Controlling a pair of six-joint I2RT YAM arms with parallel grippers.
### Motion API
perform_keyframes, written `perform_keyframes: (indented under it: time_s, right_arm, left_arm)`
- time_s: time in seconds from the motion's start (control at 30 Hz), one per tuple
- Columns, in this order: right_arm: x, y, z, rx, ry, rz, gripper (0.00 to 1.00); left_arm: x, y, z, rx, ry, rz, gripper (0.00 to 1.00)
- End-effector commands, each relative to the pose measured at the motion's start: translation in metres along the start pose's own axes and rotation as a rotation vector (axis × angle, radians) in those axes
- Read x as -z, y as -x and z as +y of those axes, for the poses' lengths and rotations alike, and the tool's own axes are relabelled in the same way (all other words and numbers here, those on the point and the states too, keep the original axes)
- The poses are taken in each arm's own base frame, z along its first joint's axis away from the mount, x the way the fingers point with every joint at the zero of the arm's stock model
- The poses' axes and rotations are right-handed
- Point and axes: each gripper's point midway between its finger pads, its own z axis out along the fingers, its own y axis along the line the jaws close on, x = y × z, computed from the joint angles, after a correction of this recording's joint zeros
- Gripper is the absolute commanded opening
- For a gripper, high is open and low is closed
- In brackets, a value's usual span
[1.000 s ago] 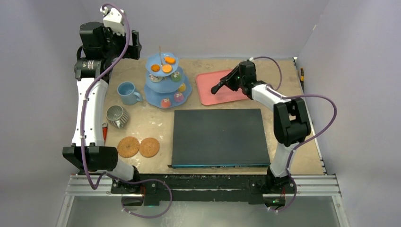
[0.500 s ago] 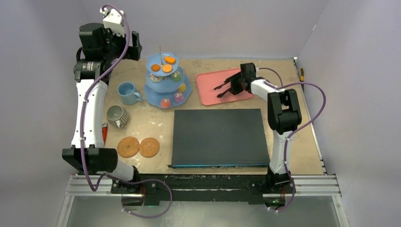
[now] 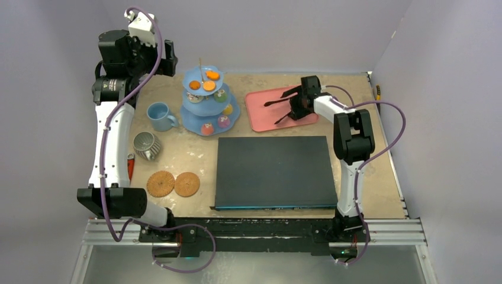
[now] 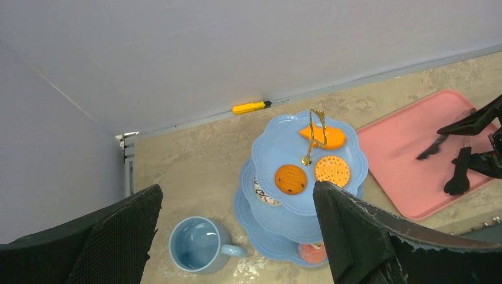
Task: Serve the afternoon tea
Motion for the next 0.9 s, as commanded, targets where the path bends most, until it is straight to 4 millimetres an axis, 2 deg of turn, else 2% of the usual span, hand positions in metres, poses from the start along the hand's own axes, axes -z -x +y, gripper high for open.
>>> perform_keyframes:
  time_s: [0.0, 0.23, 0.37, 0.47, 0.53, 0.63, 0.77, 0.87]
  right_arm:
    - [-0.003, 0.011, 0.011, 0.034, -0.014, -0.052, 0.86]
    - [0.012, 0.011, 0.031, 0.078, 0.031, -0.081, 0.88]
    - [0.045, 0.003, 0.067, 0.209, 0.135, -0.174, 0.86]
    - [0.077, -0.016, 0.109, 0.408, 0.297, -0.278, 0.83]
    - [0.088, -0.034, 0.132, 0.583, 0.361, -0.317, 0.82]
    - [0.083, -0.061, 0.146, 0.853, 0.355, -0.336, 0.8]
    - [0.069, -0.091, 0.143, 1.095, 0.306, -0.361, 0.73]
    - [0.062, -0.113, 0.139, 1.202, 0.331, -0.347, 0.67]
  left_arm:
    - [0.013, 0.018, 0.001, 0.001, 0.01, -0.065, 0.99]
    - [0.012, 0.019, 0.0, 0.009, 0.005, -0.068, 0.99]
    - [0.012, 0.019, -0.001, 0.01, 0.001, -0.067, 0.99]
    - [0.013, 0.019, 0.0, 0.004, 0.006, -0.063, 0.99]
    - [0.014, 0.019, 0.0, 0.003, 0.004, -0.06, 0.99]
    - [0.013, 0.014, -0.003, 0.006, -0.008, -0.047, 0.99]
    - [0.011, 0.011, -0.003, 0.013, -0.012, -0.038, 0.99]
    - [0.01, 0.011, -0.003, 0.019, -0.013, -0.036, 0.99]
